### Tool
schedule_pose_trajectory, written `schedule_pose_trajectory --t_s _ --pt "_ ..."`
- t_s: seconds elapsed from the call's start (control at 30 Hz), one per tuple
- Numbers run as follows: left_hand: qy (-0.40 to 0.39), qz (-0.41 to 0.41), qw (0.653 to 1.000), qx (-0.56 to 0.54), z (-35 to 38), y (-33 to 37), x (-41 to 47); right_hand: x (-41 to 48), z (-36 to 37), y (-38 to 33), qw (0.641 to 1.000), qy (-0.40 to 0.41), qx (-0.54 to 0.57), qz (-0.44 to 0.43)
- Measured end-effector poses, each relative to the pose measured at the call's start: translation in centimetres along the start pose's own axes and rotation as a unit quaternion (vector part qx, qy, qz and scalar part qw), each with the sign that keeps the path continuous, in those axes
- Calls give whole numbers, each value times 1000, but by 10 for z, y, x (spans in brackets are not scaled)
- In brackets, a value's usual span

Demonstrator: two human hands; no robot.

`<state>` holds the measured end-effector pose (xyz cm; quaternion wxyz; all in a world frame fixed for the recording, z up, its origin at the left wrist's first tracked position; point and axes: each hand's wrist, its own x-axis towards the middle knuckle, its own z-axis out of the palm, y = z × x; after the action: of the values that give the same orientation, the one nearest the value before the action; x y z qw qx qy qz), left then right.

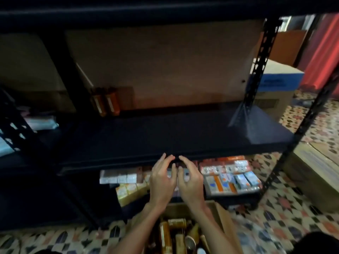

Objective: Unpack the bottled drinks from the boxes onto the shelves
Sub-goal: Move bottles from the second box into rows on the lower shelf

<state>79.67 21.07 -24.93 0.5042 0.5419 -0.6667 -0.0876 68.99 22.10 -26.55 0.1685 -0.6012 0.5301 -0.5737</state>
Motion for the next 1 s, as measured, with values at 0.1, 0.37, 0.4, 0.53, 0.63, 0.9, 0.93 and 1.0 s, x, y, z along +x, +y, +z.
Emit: schedule_pose_trajectory --t_s 0.1,0.37,0.4,0.53,0.63,0.9,0.93,1.0 --pt "-14 10 1000 -4 10 -13 -50 -46 -1 19 999 -27 11 35" --pt "-195 -141 970 -23 23 -77 -143 -142 5 77 975 -146 -71 153" --pt "-231 -168 958 -25 25 -89 -147 -147 5 81 964 -172 -87 181" --pt "-351 -274 895 15 28 -135 -139 -146 2 109 913 -248 -138 294" --pt "-401 -339 850 50 32 -157 -130 -136 4 132 880 -289 -151 345" --pt "-449 -441 771 100 75 -194 -122 -123 36 172 769 -451 -212 401" --pt "-444 -451 768 97 79 -196 -122 -123 41 174 771 -445 -220 399" --pt "-433 -475 761 92 87 -203 -123 -123 55 180 775 -442 -228 390"
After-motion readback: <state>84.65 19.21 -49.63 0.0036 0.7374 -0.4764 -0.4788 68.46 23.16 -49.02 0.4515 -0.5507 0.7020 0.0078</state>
